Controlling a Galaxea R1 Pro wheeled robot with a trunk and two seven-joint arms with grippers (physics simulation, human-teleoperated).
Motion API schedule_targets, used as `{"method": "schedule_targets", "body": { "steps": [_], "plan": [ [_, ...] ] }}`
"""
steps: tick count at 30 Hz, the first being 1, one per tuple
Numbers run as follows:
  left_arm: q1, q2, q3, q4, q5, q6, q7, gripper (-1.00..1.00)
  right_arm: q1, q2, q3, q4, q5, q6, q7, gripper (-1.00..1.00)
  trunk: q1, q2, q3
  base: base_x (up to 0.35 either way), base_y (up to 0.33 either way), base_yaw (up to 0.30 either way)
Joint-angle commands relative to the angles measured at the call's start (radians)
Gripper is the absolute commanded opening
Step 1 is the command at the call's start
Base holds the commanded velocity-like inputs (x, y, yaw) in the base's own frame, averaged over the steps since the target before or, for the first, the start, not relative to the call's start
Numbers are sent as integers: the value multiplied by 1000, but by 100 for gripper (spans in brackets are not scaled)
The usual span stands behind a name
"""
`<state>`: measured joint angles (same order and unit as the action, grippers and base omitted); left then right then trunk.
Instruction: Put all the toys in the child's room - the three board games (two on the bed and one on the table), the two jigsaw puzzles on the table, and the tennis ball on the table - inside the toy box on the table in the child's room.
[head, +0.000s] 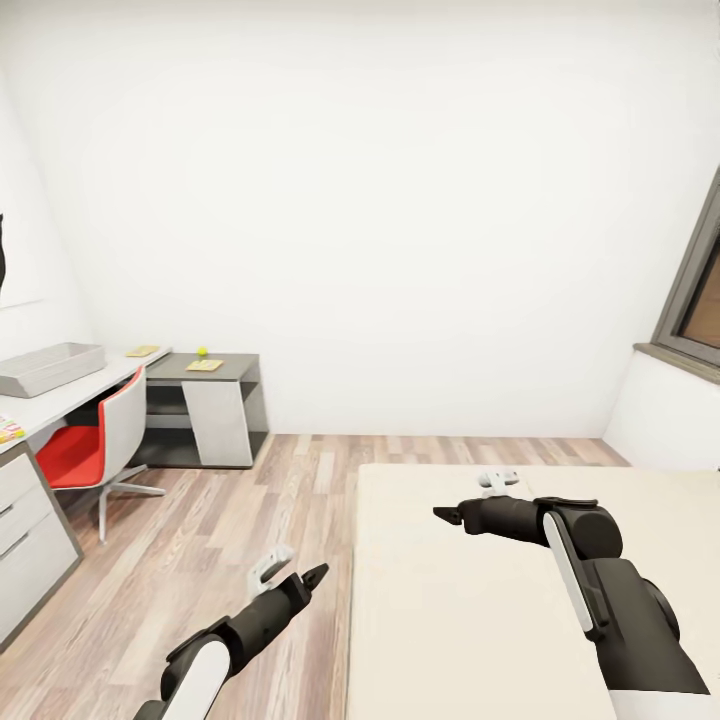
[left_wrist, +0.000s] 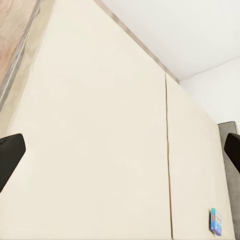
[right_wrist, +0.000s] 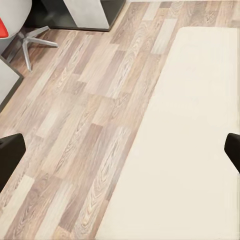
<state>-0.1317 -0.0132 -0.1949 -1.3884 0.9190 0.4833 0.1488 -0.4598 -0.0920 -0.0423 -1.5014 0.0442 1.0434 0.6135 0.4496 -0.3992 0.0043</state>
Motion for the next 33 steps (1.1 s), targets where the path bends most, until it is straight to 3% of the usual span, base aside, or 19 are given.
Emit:
{"method": "schedule_targets", "body": {
  "steps": [1,33],
  "plan": [
    [0,0,0,-1,11,3,9,100,0,0,-1,0,5,4,6,100,0,-1,0,0,-137,0],
    [0,0,-1,-1,11,3,9,100,0,0,-1,0,5,4,6,100,0,-1,0,0,-137,-36]
  ]
}}
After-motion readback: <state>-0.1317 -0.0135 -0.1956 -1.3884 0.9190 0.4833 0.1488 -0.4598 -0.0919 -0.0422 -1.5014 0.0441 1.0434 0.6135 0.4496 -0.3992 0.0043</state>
